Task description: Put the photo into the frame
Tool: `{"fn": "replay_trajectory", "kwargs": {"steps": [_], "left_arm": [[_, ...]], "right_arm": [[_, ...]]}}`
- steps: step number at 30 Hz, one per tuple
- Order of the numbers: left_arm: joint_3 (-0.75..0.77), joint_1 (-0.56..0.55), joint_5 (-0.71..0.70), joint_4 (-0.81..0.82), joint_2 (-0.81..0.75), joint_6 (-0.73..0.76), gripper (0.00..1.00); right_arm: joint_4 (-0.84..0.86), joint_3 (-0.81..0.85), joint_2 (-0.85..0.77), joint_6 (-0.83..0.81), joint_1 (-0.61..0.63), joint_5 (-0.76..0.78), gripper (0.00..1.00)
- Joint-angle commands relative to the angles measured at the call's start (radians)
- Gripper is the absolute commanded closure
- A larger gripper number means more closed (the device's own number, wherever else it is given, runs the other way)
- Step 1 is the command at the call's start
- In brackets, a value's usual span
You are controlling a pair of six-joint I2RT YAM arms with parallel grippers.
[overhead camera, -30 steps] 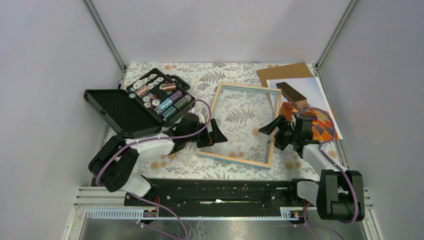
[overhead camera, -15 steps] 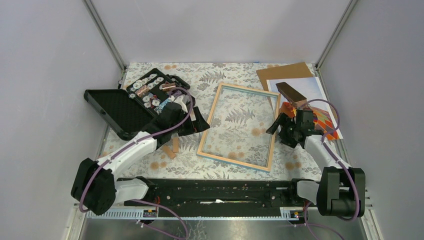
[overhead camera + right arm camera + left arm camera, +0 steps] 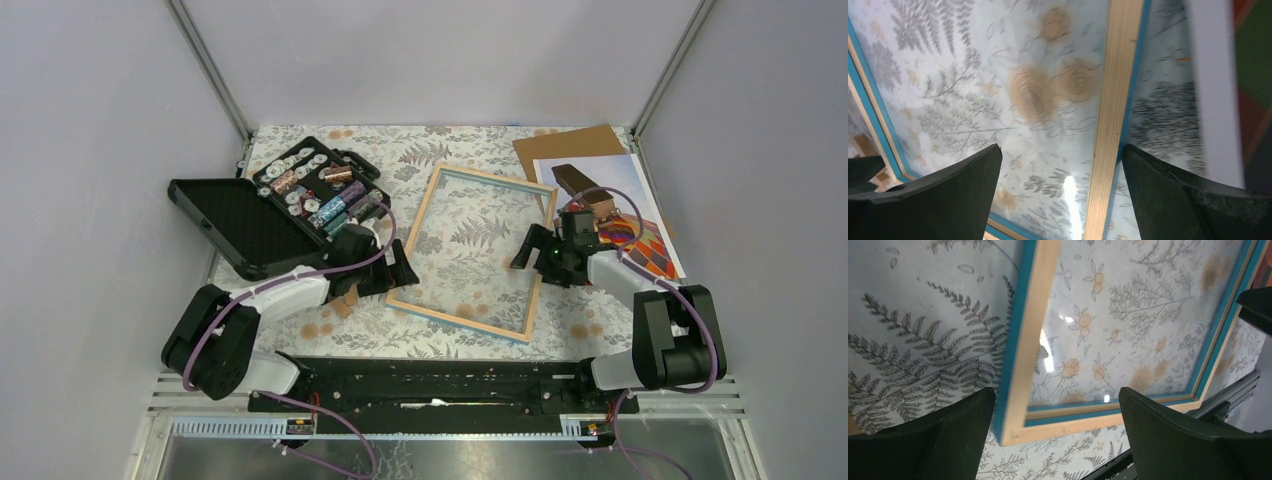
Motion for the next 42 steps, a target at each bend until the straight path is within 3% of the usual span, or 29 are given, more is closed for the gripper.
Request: {"fn": "replay_trajectory", "kwargs": {"steps": [1, 3, 7, 13, 20, 26, 33, 36, 42], "left_arm": [[-0.066, -0.009, 0.072, 0.123, -0.027, -0.053, 0.01], [-0.107, -0.017, 0.102, 0.144, -0.057, -0.083, 0.01], [-0.151, -0.032, 0.121, 0.141, -0.164, -0.129, 0.01], [-0.079, -0.032, 0.043, -0.035, -0.301, -0.086, 0.01], [0.113, 0.01, -0.128, -0.312, -0.274, 0.054, 0.01], [0.212, 0.017, -0.104, -0.334, -0.338, 0.107, 0.01], [0.349, 0.017, -0.105, -0.38, -0.318, 0.156, 0.01], [0.407, 0.017, -0.126, -0.397, -0.301, 0.197, 0.01], [0.483, 0.017, -0.2, -0.43, -0.278, 0.286, 0.01]], "right_arm": [[0.062, 0.027, 0.008, 0.048, 0.075, -0.051, 0.06], [0.089, 0.032, -0.002, 0.056, 0.09, -0.073, 0.14], [0.117, 0.049, 0.009, 0.049, 0.095, -0.101, 0.18], [0.091, 0.094, 0.109, -0.001, 0.094, -0.093, 0.22], [-0.074, 0.166, 0.095, -0.081, 0.095, 0.044, 0.13], [-0.11, 0.159, 0.02, -0.096, 0.095, 0.027, 0.05], [-0.091, 0.132, 0.035, -0.084, 0.094, -0.022, 0.04], [-0.098, 0.129, 0.062, -0.088, 0.094, 0.019, 0.09], [-0.081, 0.096, 0.113, -0.065, 0.11, 0.057, 0.32]]}}
